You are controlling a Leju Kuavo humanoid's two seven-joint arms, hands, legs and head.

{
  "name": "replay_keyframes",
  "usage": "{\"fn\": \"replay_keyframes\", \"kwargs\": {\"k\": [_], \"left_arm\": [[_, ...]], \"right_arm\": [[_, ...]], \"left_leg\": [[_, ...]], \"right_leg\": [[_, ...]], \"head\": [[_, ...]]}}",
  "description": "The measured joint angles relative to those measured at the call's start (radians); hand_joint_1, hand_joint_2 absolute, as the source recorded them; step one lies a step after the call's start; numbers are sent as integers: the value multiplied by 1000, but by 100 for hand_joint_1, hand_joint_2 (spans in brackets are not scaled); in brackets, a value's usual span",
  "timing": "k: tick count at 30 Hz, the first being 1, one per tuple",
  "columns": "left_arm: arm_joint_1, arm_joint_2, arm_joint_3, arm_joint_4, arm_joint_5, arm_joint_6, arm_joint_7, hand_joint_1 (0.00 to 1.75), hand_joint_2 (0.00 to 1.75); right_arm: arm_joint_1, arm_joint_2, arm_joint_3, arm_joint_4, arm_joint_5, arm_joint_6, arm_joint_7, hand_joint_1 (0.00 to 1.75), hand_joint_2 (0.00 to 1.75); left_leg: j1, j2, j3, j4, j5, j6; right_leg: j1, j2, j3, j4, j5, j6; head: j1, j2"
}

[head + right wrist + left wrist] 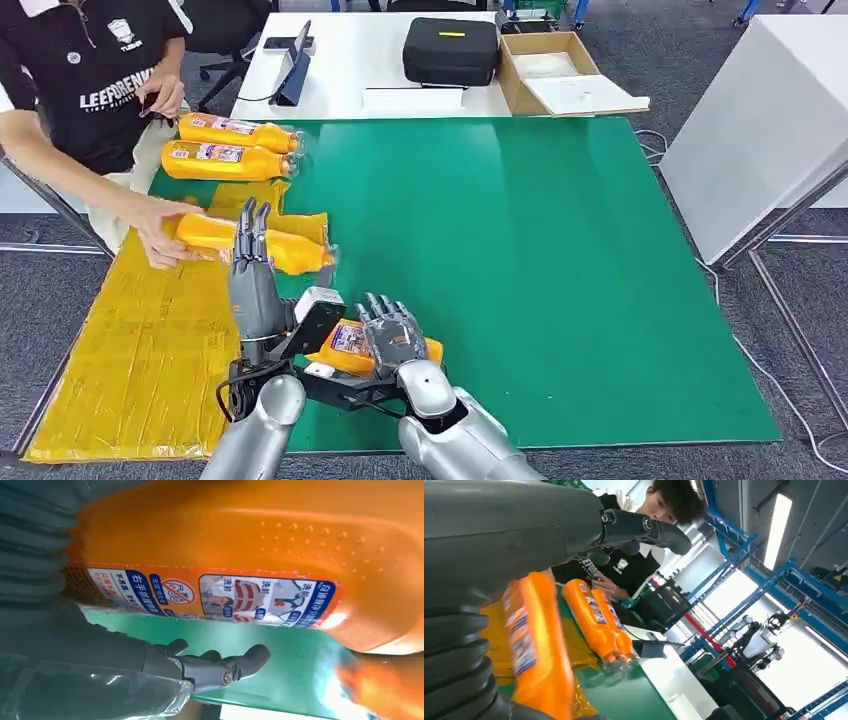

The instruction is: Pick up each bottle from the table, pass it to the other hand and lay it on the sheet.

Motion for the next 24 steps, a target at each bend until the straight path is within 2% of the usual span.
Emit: {"fn": "replay_keyframes", "kwargs": {"k": [1,2,3,4,6,12,13,17,24], "left_arm": [[0,0,0,0,0,0,0,0,175],[0,0,0,0,0,0,0,0,175],[0,0,0,0,0,0,0,0,175],[0,0,1,0,0,0,0,0,175],[0,0,3,1,2,0,-3,0,175],[0,0,5,2,3,0,-9,0,175],[0,0,5,2,3,0,-10,0,175],[-2,0,16,3,11,0,-21,0,175],[-15,0,46,18,11,0,-67,0,175]], "right_arm": [[-1,0,0,1,0,0,0,31,175],[-1,1,0,2,0,0,0,66,175],[-2,1,0,4,-2,0,0,82,175],[-2,1,0,6,-2,2,1,106,175],[-2,1,0,10,-1,11,3,124,175],[-3,2,1,14,-1,28,3,131,175],[-3,3,1,14,-1,30,3,168,175],[-25,7,12,27,-27,92,6,175,175],[-52,7,54,48,-85,115,-15,175,175]], "left_leg": [[0,0,0,0,0,0],[0,0,0,0,0,0],[0,0,0,0,0,0],[0,0,0,0,0,0],[0,0,0,0,0,0],[0,0,1,0,0,0],[0,0,1,0,0,0],[0,0,3,0,0,0],[0,0,4,0,0,0]], "right_leg": [[0,0,0,0,0,0],[0,0,0,0,0,0],[0,0,0,0,0,0],[0,0,0,0,0,0],[0,0,0,0,0,0],[0,0,0,0,0,0],[0,0,0,0,0,0],[0,0,0,0,0,0],[0,0,0,0,0,0]], "head": [[0,0],[0,0],[0,0],[0,0],[0,0],[0,0],[0,0],[0,0],[0,0]]}}
